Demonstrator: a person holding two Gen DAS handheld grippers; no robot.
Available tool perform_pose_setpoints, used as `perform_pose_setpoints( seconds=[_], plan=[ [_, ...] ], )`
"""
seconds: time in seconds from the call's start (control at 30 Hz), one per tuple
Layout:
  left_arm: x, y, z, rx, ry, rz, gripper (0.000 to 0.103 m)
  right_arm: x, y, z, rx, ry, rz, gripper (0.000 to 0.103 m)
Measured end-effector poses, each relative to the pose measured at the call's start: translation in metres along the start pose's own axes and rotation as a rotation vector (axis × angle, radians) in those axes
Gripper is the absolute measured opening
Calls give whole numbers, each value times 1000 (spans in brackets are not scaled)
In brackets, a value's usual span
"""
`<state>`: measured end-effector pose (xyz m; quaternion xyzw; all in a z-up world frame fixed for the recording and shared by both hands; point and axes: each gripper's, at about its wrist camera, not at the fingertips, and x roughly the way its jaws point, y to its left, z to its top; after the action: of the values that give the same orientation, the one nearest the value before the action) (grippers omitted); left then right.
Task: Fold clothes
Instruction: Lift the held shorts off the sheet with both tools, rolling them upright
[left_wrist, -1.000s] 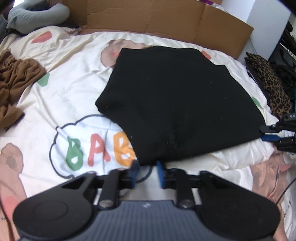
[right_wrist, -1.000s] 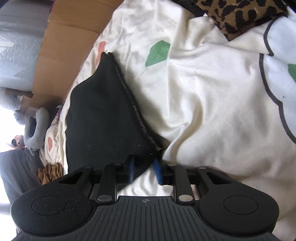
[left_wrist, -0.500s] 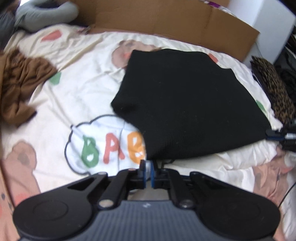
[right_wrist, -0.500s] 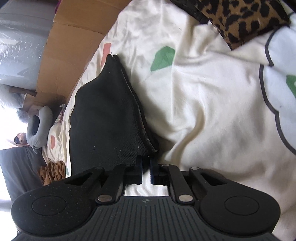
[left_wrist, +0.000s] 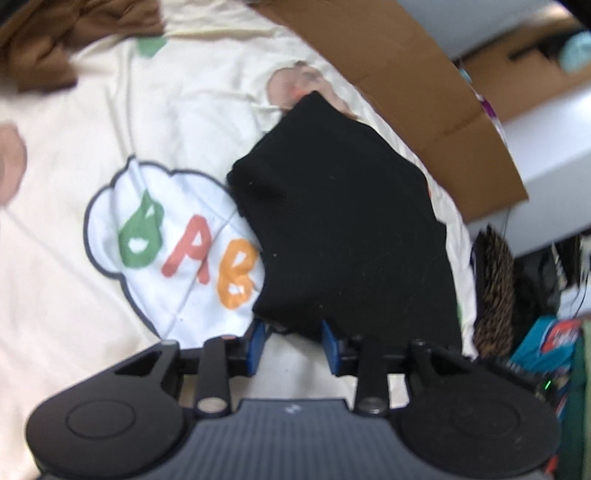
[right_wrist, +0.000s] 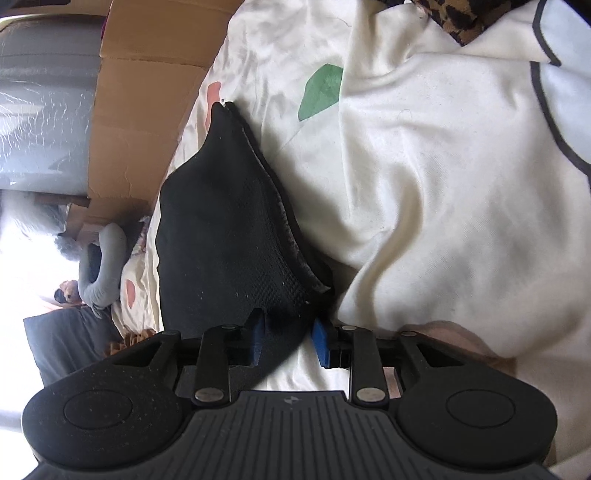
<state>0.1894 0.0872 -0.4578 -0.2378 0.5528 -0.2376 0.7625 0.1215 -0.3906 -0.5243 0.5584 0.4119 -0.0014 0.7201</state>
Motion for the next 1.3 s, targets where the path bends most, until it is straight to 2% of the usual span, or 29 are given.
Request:
perform_pose_setpoints(
  seconds=[0.07,0.2,0.27,0.33,0.37,0.4,0.53,0.57,0.6,0.63,0.67,0.7,0.83,0.87,0.9,1.0,1.3],
  plan=[
    [4,8,2,-66,-5,-25,37,1,-3,1,31,-12,15,33],
    [7,24,5,-189,-34,-77,37,2,-4,3,55,-16,26,8],
    [6,30,6,-231,-56,-102,37,1,-3,4,55,-19,34,6],
    [6,36,7,-253,-75,-119,30,-2,0,5,51,-23,41,5],
    [6,39,7,-261,-82,-124,12,-3,1,5,45,-25,43,5],
    [6,40,7,-264,-84,-122,7,-5,2,5,39,-26,45,5],
    [4,41,7,-263,-86,-119,8,-4,5,6,18,-20,42,6],
    [4,40,7,-260,-82,-122,9,-3,4,6,24,-17,37,9],
    [5,40,8,-263,-75,-124,16,-1,3,6,32,-14,34,11],
    [6,41,9,-262,-73,-125,21,0,1,6,46,-15,39,13],
    [7,42,10,-261,-72,-126,23,2,0,6,50,-17,43,26],
    [8,42,11,-260,-70,-127,26,4,-1,5,53,-19,48,30],
    [12,41,15,-239,-60,-137,23,9,-1,8,47,-29,49,29],
    [11,39,16,-227,-56,-138,18,8,0,9,42,-30,49,27],
    [11,38,17,-216,-51,-138,7,7,2,9,34,-31,45,17],
    [7,33,18,-201,-38,-123,7,3,5,12,17,-30,44,8],
    [-8,11,11,-186,-5,-104,5,-12,27,22,-64,-42,18,6]
  ],
)
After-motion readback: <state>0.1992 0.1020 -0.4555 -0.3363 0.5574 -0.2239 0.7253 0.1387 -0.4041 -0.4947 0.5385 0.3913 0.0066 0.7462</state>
